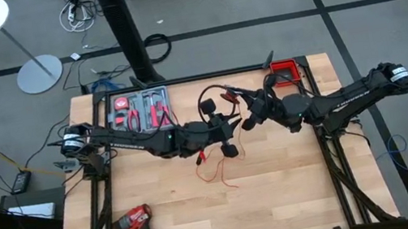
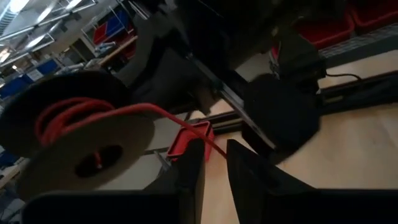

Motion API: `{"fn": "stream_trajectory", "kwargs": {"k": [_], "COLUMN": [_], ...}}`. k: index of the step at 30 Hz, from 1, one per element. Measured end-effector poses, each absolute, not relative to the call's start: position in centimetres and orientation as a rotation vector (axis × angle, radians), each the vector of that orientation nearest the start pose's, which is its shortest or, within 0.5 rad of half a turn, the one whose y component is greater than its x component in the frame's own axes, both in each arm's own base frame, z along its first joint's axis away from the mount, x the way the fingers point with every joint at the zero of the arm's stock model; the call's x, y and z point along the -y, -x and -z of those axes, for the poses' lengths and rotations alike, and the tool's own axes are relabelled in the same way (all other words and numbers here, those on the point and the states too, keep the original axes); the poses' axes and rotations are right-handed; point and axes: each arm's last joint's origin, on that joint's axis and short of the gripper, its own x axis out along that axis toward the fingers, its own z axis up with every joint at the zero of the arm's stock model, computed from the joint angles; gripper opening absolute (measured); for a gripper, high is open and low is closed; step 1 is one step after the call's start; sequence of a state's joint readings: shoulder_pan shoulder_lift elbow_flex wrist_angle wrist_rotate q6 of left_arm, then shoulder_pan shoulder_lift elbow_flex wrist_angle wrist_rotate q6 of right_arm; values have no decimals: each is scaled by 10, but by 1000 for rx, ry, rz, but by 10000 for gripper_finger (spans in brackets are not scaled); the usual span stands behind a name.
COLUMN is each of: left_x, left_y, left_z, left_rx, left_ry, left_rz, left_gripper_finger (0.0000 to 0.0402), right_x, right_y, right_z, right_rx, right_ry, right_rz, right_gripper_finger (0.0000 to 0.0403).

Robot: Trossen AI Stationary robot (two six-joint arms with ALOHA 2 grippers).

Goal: Coil cords
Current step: Coil the red wire on the black spool

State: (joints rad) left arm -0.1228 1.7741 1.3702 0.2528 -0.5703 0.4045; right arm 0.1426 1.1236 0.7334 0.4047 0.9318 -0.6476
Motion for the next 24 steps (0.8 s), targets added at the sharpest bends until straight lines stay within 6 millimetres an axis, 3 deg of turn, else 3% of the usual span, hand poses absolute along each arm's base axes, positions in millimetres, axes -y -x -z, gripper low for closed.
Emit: {"fn": "stream_trajectory", "kwargs": {"k": [9,15,24], "left_x": [30,22,12], "left_y": [-408,-408,-409], "left_z": [-286,-285,-280], "left_rx": [-194,-160,-191], "left_ry": [-412,-397,-314], "left_rz": [-433,-416,-367], "left_gripper_finger": [54,7,14], "right_x": [-13,-13,-14], "right_y": [-241,-241,-240], "right_z": [-310,-313,-313], "right_rx": [-193,-155,-149], "right_ry": [580,552,546], "right_rz": [762,769,760], "right_gripper_finger": [0,0,0]}}
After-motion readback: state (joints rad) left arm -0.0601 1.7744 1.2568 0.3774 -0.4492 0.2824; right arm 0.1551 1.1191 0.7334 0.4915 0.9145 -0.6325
